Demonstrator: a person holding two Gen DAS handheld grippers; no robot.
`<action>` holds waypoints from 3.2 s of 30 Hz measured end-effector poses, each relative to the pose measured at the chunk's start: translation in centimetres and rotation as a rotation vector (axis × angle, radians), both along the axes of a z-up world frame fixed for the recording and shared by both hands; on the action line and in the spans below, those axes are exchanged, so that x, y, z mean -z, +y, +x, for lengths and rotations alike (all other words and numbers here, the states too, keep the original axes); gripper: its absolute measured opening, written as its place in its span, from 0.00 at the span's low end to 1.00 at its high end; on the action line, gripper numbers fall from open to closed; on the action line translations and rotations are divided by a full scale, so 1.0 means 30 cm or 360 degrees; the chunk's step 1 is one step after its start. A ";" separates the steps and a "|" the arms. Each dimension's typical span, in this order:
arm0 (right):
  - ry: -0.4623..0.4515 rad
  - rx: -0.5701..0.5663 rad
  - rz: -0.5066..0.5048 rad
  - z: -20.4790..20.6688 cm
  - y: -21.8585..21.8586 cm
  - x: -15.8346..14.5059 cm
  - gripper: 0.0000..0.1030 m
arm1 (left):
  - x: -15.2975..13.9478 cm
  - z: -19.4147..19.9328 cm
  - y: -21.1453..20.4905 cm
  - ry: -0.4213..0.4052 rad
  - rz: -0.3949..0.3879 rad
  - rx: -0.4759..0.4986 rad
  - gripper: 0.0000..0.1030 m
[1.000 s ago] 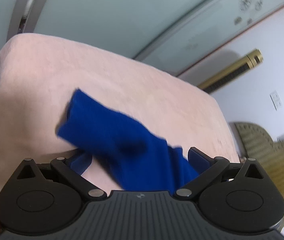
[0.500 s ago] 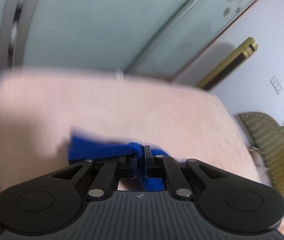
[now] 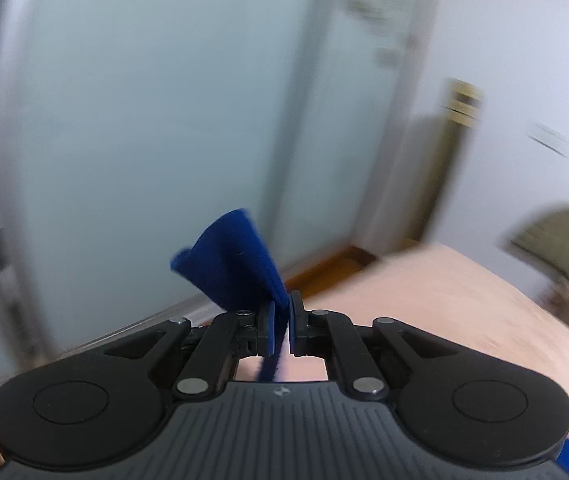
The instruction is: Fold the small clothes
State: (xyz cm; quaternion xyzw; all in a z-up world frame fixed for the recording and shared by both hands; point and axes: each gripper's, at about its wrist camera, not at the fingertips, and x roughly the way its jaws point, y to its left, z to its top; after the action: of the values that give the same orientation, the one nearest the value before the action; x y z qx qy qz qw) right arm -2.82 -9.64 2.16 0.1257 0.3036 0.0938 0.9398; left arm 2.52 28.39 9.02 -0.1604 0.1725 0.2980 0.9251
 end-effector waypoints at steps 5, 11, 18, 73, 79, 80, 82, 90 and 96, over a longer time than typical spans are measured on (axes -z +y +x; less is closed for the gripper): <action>-0.0017 0.0089 -0.0006 -0.001 -0.046 -0.008 0.96 | -0.005 0.103 -0.412 0.0035 0.0204 0.0691 0.06; -0.0047 0.0281 0.0006 -0.011 -0.152 -0.020 0.96 | 0.115 0.127 -0.883 0.0274 0.0339 0.1563 0.07; -0.0049 0.0459 0.0060 0.001 -0.282 -0.018 0.96 | 0.293 0.059 -1.075 0.0588 0.0578 0.1886 0.23; 0.0099 -0.0237 0.0171 0.615 0.049 -0.118 0.07 | 0.232 0.132 -0.686 0.0530 0.0484 0.1110 0.87; -0.0058 0.0140 0.0110 0.519 -0.195 -0.207 0.07 | 0.222 0.154 -0.671 0.0509 0.0416 0.1095 0.87; -0.0056 0.0199 0.0115 0.495 -0.247 -0.201 0.07 | 0.223 0.157 -0.673 0.0511 0.0411 0.1102 0.87; -0.0030 0.0307 0.0137 0.440 -0.344 -0.192 0.07 | 0.228 0.160 -0.682 0.0517 0.0411 0.1111 0.87; 0.0105 0.0560 0.0173 0.326 -0.542 -0.048 0.07 | 0.234 0.191 -0.708 0.0523 0.0453 0.1115 0.87; 0.0201 0.0710 0.0048 0.314 -0.578 0.003 0.27 | 0.250 0.246 -0.703 0.0586 0.0467 0.1064 0.87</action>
State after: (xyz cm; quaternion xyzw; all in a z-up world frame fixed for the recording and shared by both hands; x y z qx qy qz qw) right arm 6.60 -26.97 2.08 0.2094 0.3250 -0.1199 0.9144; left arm 9.91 7.30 1.52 0.0942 0.3335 0.0260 0.9377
